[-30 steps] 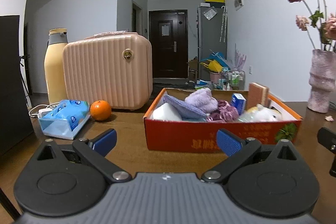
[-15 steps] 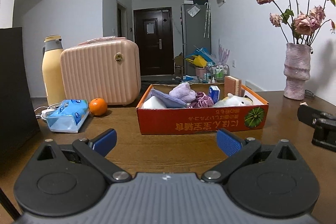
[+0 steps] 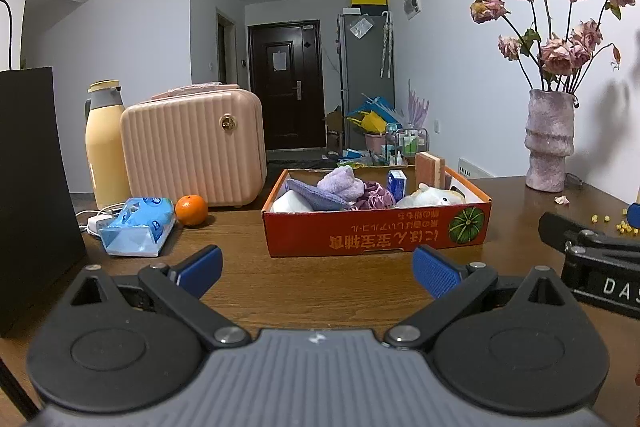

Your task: Organize soft objects

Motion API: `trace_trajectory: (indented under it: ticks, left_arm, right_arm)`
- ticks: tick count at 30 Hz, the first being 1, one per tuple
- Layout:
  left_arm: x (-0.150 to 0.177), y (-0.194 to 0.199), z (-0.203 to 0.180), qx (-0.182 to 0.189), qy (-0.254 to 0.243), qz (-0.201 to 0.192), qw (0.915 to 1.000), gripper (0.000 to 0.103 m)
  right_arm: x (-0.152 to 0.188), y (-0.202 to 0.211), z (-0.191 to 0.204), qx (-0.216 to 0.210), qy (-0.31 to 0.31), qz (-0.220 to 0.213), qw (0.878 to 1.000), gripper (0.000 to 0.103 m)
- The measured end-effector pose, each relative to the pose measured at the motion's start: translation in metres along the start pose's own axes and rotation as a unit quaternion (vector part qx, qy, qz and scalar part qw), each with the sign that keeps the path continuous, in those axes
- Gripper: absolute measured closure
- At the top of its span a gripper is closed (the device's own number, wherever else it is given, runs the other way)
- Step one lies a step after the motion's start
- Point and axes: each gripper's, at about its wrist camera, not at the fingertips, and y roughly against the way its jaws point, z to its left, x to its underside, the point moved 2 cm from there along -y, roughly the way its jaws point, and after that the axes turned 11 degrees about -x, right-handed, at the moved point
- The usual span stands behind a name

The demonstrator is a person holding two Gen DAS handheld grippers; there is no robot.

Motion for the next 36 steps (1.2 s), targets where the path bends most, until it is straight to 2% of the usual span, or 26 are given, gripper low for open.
trace_trajectory:
  ticks: [11, 36]
  left_arm:
    - [0.0054, -0.0065, -0.0037, -0.001, -0.013, 0.026, 0.9996, 0.0]
    - [0.0056, -0.0053, -0.004, 0.002, -0.013, 0.025, 0.9996, 0.0]
  right_arm:
    - [0.0027, 0.0033, -0.0011, 0.004, -0.007, 0.014, 1.0, 0.0]
    - [0.0037, 0.0009, 0.0, 0.001, -0.004, 0.02, 1.0, 0.0]
